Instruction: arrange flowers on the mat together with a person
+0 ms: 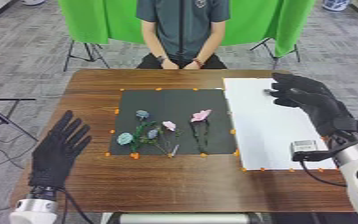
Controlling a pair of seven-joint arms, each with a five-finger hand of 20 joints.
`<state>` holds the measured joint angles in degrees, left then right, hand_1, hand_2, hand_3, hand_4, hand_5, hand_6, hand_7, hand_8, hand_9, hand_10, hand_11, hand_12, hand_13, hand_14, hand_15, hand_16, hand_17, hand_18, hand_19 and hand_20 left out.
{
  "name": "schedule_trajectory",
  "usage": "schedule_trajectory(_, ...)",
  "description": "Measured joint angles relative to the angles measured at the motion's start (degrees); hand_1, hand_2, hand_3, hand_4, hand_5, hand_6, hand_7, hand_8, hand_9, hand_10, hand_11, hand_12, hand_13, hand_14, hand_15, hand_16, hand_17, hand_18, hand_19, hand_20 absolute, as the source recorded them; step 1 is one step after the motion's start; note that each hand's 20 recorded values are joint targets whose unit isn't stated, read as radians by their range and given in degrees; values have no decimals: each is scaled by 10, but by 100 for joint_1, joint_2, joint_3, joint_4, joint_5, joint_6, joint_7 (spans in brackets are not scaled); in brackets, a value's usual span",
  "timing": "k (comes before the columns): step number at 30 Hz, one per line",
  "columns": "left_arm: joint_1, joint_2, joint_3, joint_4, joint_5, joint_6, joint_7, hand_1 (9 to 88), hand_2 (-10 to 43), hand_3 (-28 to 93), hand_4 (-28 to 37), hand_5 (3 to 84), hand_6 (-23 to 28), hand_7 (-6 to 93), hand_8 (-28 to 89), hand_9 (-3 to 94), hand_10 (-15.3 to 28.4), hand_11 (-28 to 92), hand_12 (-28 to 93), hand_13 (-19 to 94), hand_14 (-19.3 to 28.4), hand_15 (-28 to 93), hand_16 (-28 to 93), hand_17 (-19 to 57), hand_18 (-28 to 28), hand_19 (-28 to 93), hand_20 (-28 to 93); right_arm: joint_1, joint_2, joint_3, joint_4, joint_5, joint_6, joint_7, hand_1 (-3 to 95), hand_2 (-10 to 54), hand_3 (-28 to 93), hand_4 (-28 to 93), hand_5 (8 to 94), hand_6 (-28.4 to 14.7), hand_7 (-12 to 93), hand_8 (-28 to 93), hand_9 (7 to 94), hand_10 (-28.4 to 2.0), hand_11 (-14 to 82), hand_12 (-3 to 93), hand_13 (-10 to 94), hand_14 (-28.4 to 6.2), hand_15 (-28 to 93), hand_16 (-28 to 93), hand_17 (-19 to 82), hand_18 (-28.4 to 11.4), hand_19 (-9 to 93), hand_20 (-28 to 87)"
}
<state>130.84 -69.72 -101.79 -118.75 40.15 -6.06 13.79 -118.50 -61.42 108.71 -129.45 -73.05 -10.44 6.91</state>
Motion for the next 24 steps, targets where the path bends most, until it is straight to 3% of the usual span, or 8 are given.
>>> schedule_trajectory(3, 136, 44, -2, -30, -20, 152, 110, 253, -47, 700, -277, 271, 27, 134, -75, 211, 103, 142, 156, 190, 128, 140, 49, -119, 204, 373, 96, -352, -109, -20, 60, 788, -7, -1, 140, 15, 816, -242, 365, -61, 112, -72, 353, -153, 92, 241, 292, -137, 189, 292, 56, -224, 418, 275)
schedule_trajectory(5, 173, 47, 5, -28, -24, 183, 131, 252, -47, 701, -278, 271, 27, 135, -75, 212, 102, 143, 156, 191, 128, 141, 48, -119, 204, 374, 96, -481, -114, -113, 102, 1278, -15, -4, 141, 14, 817, -242, 368, -62, 117, -73, 352, -153, 92, 241, 292, -138, 191, 294, 55, -224, 419, 275)
schedule_trajectory(11, 97, 16, 108, 20, -16, 150, 116, 250, -63, 704, -279, 272, 28, 134, -75, 213, 102, 143, 154, 191, 128, 142, 47, -118, 204, 373, 97, -400, -163, -306, 170, 1455, -45, 0, 140, 13, 812, -244, 367, -64, 122, -73, 351, -153, 96, 243, 290, -138, 192, 296, 51, -224, 423, 277)
schedule_trajectory(18, 63, -80, 115, 34, 22, 70, 24, 249, -82, 694, -282, 270, 25, 136, -74, 212, 102, 144, 155, 191, 128, 142, 47, -118, 204, 372, 97, -242, -256, -287, 159, 1326, -48, 241, 155, 2, 819, -240, 360, -65, 148, -78, 341, -151, 105, 244, 288, -135, 208, 296, 54, -222, 451, 289)
schedule_trajectory(24, -29, -47, 144, 101, 51, 29, 44, 251, -82, 692, -283, 269, 25, 136, -75, 212, 102, 144, 155, 192, 127, 142, 46, -118, 204, 371, 97, -152, -421, -351, 210, 1584, -81, 323, 157, 5, 816, -238, 351, -67, 153, -82, 340, -152, 111, 241, 292, -140, 244, 280, 63, -225, 490, 307)
